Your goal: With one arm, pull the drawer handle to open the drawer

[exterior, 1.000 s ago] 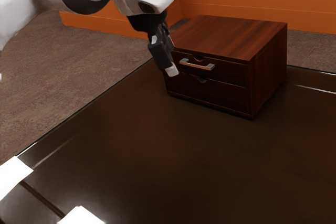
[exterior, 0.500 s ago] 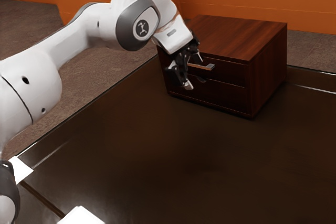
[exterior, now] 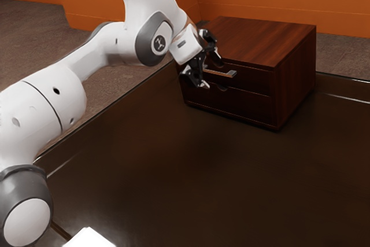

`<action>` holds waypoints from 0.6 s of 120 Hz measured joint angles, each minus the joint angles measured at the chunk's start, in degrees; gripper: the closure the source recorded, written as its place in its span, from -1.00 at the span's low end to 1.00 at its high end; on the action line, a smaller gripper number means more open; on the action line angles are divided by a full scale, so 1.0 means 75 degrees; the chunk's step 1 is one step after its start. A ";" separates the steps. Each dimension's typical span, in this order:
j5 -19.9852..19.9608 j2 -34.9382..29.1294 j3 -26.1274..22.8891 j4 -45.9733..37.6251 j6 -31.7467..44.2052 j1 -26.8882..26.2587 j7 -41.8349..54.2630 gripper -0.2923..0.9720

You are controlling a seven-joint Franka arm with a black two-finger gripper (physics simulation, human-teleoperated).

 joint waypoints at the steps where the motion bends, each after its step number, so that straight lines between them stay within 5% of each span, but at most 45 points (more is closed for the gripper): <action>1: -0.0001 0.0013 0.0000 0.0017 0.0012 0.0009 0.0019 -0.54; 72: 0.0055 0.0334 0.0075 0.0140 0.0248 0.0068 0.0895 -0.22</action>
